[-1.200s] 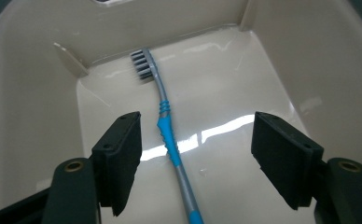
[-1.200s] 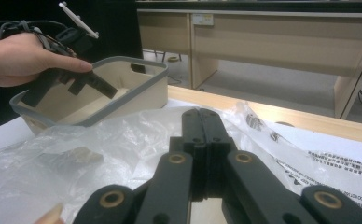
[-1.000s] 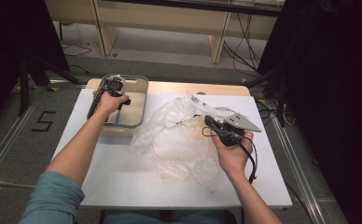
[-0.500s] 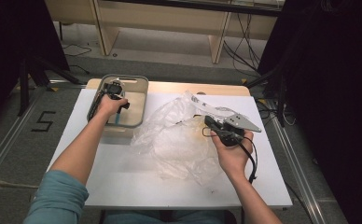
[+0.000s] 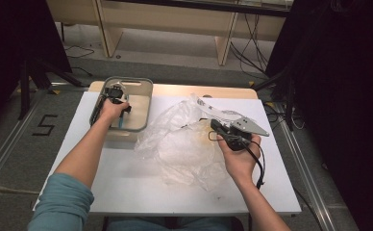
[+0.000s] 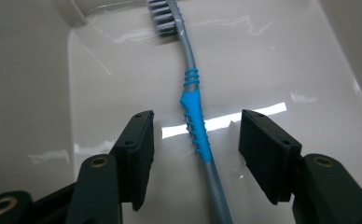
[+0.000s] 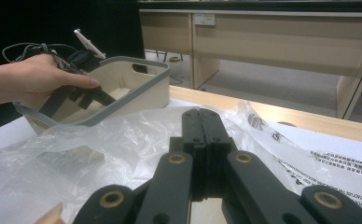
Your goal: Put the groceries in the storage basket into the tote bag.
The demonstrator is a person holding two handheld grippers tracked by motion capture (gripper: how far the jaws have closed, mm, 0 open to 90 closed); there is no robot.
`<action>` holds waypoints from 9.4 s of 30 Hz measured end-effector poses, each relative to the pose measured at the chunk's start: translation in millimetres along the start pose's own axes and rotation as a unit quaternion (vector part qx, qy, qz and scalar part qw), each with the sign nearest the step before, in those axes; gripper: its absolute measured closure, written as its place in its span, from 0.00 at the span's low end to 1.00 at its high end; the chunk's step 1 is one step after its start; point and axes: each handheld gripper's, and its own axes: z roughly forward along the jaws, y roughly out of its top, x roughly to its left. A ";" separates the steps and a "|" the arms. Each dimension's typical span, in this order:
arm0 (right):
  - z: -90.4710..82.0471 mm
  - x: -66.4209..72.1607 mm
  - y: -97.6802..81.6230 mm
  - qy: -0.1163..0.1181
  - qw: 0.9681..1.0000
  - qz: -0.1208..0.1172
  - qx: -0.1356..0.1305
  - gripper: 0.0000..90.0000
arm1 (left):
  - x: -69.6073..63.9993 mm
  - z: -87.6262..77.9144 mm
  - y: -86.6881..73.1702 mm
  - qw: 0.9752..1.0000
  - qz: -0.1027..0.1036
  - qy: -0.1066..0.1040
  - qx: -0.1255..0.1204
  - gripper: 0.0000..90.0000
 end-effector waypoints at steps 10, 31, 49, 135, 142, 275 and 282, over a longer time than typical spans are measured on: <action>0.2 0.6 -0.1 0.001 1.000 0.000 0.000 1.00 | 1.7 2.2 1.1 1.000 -0.007 -0.003 -0.005 0.53; 0.4 2.1 -0.6 0.004 1.000 -0.004 0.002 1.00 | -0.9 -1.4 1.0 1.000 -0.025 0.000 0.008 0.88; 0.2 2.2 -0.7 0.004 1.000 -0.005 0.002 1.00 | -4.9 -5.4 0.5 0.999 -0.029 0.015 0.022 0.91; 0.9 3.4 -0.9 0.001 1.000 -0.008 0.003 1.00 | -7.7 -99.8 2.1 0.991 -0.016 -0.053 -0.122 0.91; 0.4 3.1 -0.7 0.000 1.000 -0.008 0.003 1.00 | -7.6 -106.6 -3.4 0.990 -0.012 -0.056 -0.130 0.91; 0.8 5.2 -1.0 0.001 1.000 -0.011 0.006 1.00 | -120.7 -216.4 -144.7 0.937 0.173 -0.226 -0.203 0.91; 0.8 5.2 -1.1 0.001 1.000 -0.011 0.006 1.00 | -126.9 -214.9 -147.6 0.935 0.183 -0.230 -0.197 0.91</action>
